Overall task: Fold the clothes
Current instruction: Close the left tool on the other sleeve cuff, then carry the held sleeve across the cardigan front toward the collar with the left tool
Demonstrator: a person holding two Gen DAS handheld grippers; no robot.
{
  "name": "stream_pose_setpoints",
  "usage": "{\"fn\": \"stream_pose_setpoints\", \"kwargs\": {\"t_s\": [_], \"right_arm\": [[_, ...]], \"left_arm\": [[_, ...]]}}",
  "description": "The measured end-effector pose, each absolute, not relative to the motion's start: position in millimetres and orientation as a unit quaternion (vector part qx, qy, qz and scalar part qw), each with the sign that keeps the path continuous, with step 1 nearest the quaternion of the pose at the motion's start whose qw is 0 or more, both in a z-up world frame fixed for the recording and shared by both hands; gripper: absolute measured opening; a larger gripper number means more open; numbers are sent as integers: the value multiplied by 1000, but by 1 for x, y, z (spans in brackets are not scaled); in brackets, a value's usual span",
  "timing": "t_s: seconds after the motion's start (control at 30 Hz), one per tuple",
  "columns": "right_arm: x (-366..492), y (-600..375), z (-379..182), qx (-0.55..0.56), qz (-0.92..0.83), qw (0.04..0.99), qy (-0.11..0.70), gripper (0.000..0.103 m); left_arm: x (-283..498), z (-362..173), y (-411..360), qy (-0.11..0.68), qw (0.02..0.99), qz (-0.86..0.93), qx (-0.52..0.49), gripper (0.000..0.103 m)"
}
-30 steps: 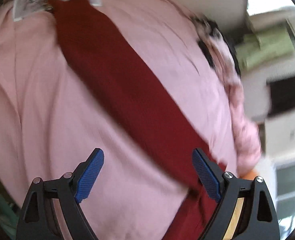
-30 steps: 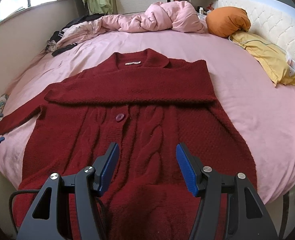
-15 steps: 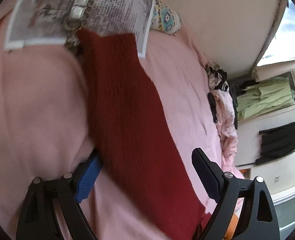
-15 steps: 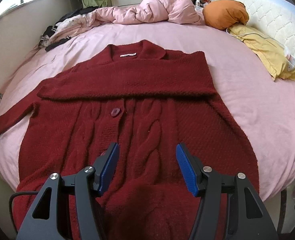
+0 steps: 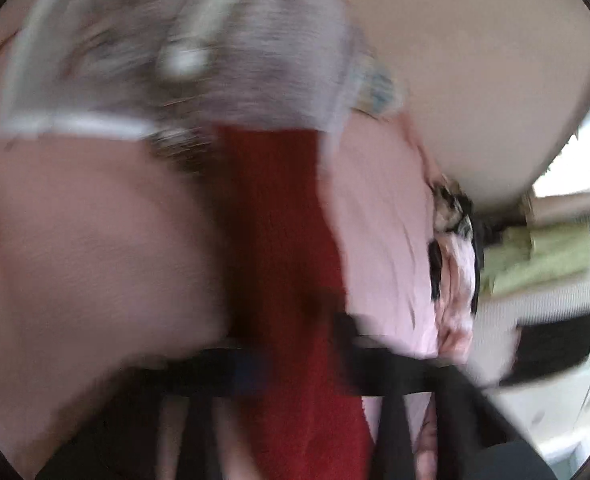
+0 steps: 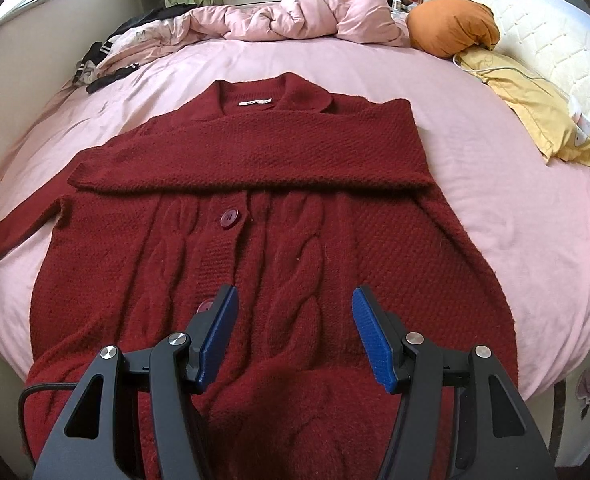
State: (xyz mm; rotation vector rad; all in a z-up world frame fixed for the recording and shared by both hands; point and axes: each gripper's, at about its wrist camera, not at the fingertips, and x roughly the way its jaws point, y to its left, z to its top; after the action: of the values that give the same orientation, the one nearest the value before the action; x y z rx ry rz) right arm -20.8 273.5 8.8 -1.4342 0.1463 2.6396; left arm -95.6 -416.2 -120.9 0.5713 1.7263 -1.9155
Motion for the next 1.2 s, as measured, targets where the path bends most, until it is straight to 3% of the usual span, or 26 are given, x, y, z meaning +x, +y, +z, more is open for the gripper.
{"fn": "stream_pose_setpoints", "kwargs": {"t_s": [0.3,0.6,0.9,1.2], "right_arm": [[-21,274,8,-476,876,62,49,60],[-19,276,9,-469,879,54,61,60],[-16,282,12,-457,885,39,82,60],[-12,292,12,-450,886,8,114,60]], "left_arm": [[-101,-86,-397,538,278,-760,236,9],[-155,-7,-336,359,231,-865,263,9],[-242,37,-186,233,115,-912,317,9],[-294,38,13,127,-33,-919,372,9]]}}
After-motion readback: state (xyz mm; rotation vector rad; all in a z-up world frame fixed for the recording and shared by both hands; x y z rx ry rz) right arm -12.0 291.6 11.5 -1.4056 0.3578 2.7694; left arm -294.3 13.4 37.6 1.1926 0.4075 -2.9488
